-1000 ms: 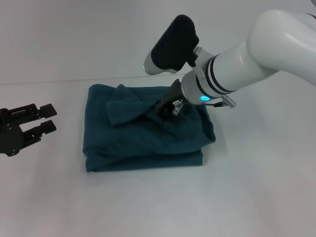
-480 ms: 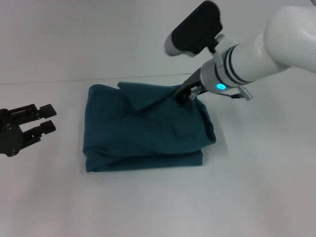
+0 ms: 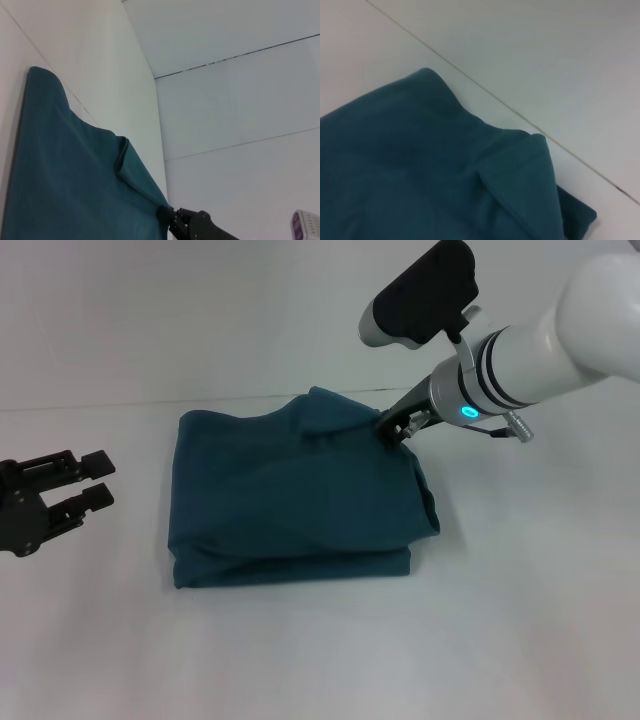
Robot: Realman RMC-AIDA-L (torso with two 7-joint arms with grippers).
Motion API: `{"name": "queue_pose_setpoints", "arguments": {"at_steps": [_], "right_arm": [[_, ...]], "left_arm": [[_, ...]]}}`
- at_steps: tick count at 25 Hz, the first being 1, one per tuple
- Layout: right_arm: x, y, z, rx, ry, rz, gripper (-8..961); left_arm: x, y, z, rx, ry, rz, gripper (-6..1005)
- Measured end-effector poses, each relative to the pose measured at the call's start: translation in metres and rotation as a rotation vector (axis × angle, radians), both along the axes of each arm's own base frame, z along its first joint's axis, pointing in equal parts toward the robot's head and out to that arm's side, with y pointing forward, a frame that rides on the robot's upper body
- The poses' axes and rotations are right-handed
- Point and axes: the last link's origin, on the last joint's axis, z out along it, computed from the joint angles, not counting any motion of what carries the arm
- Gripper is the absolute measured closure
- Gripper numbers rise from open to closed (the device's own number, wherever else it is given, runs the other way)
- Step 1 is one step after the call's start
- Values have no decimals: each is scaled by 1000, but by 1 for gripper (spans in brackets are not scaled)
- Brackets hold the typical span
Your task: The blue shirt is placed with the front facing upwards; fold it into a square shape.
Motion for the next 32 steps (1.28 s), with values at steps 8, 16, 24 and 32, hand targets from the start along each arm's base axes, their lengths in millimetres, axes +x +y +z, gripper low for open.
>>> {"name": "queue_pose_setpoints", "arguments": {"at_steps": [8, 16, 24, 32], "right_arm": [[21, 0, 3, 24, -1, -84, 859], [34, 6, 16, 135, -10, -176, 838], [37, 16, 39, 266, 118, -279, 579], [35, 17, 52, 225, 235, -298, 505]], "left_arm": [[-1, 0, -2, -3, -6, 11, 501], [2, 3, -7, -8, -14, 3, 501], [4, 5, -7, -9, -18, -4, 501], [4, 5, -6, -6, -16, -4, 500]]}}
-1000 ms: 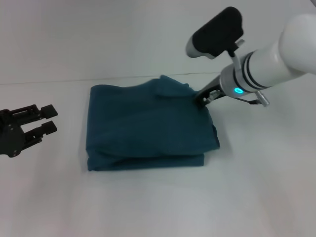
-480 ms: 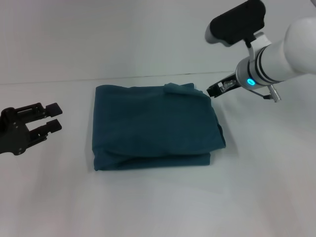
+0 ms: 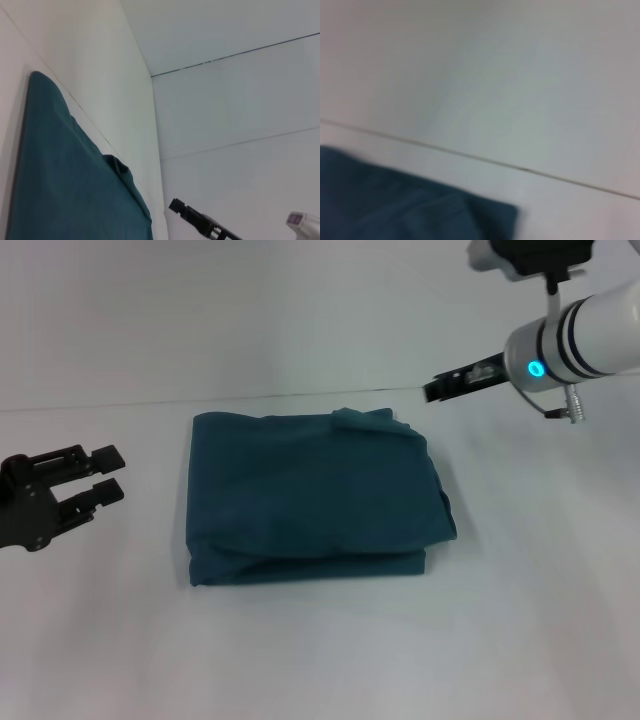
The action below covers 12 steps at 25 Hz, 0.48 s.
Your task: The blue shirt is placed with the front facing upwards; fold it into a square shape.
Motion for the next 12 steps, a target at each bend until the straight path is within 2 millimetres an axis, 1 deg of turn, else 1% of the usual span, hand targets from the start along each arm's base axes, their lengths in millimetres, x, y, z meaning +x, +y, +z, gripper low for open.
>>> {"name": "queue_pose_setpoints", "arguments": {"at_steps": [1, 2, 4, 9, 12], "right_arm": [[-4, -3, -6, -44, 3, 31, 505], [-4, -3, -6, -44, 3, 31, 506], [-11, -4, -15, -74, -20, 62, 506], [-23, -3, -35, -94, -106, 147, 508], [-28, -2, -47, -110, -152, 186, 498]], "left_arm": [[0, 0, 1, 3, 0, 2, 500], [-1, 0, 1, 6, -1, 3, 500], [0, 1, 2, 11, -3, 3, 500], [0, 1, 4, 16, -6, 2, 500], [0, 1, 4, 17, -10, 1, 500]]}}
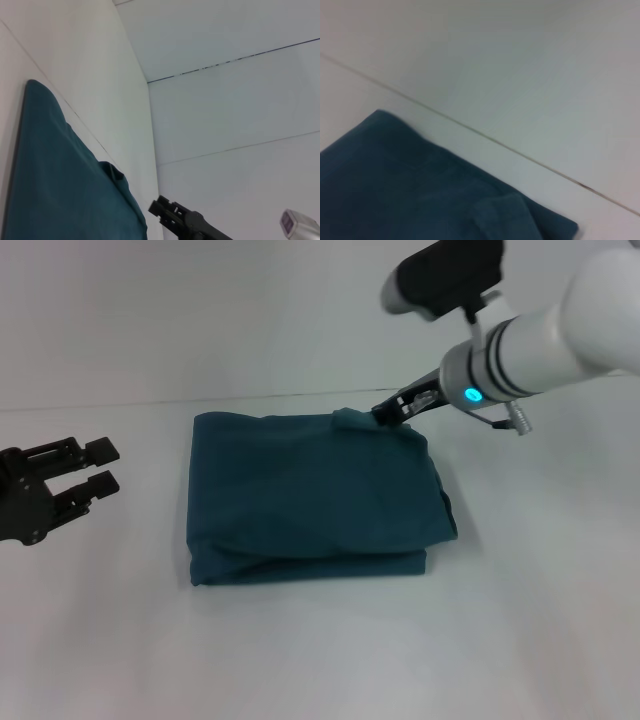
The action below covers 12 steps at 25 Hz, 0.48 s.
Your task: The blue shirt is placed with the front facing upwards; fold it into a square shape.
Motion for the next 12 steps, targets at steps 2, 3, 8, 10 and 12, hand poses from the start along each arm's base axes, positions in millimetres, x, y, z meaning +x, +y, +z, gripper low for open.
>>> {"name": "queue_pose_setpoints", "arguments": {"at_steps": [2, 3, 8, 10, 12], "right_arm": [[-1, -1, -7, -16, -31, 20, 492], [-1, -1, -10, -24, -45, 28, 489], [1, -5, -21, -57, -102, 58, 473], [2, -5, -22, -58, -111, 62, 466], [4, -4, -21, -48, -121, 58, 460]], "left_arm": [[0, 0, 0, -1, -1, 0, 500], [0, -1, -1, -1, -2, 1, 500], [0, -1, -1, -1, -2, 1, 500], [0, -1, -1, -1, -2, 2, 500], [0, 0, -1, 0, -2, 2, 500]]}}
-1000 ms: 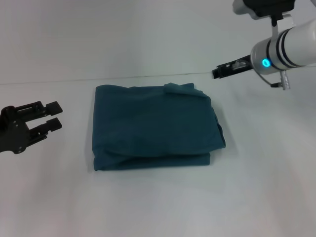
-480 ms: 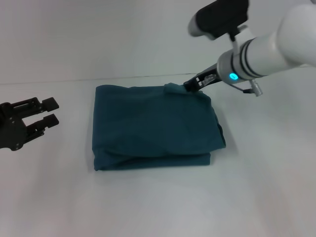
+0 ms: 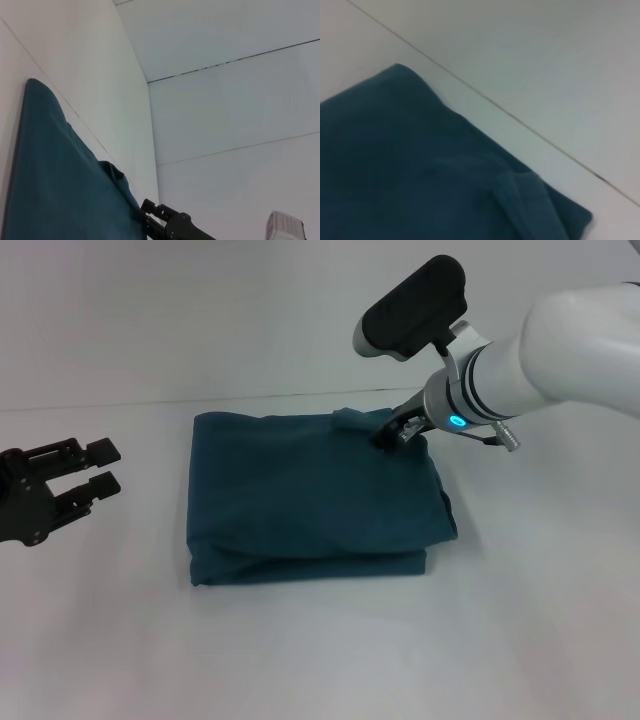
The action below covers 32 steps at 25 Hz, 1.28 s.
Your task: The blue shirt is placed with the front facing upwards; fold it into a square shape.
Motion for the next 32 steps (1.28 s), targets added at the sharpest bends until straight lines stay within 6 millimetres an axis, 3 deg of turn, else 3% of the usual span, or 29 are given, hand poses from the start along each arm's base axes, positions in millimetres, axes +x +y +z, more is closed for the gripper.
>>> {"name": "queue_pose_setpoints", "arguments": {"at_steps": [9, 17, 24, 28, 32], "right_arm": [[12, 13, 14, 159, 26, -57, 431], [27, 21, 50, 282, 181, -219, 406], [40, -6, 76, 157, 417, -330, 383], [56, -34, 98, -15, 726, -391, 371], [85, -70, 125, -126, 991, -440, 358]], "left_arm": [[0, -1, -2, -5, -6, 4, 500], [0, -1, -2, -6, -12, -1, 499], [0, -1, 0, -7, 17, -22, 499], [3, -4, 4, -8, 68, -104, 499], [2, -8, 5, -19, 127, -136, 499]]}}
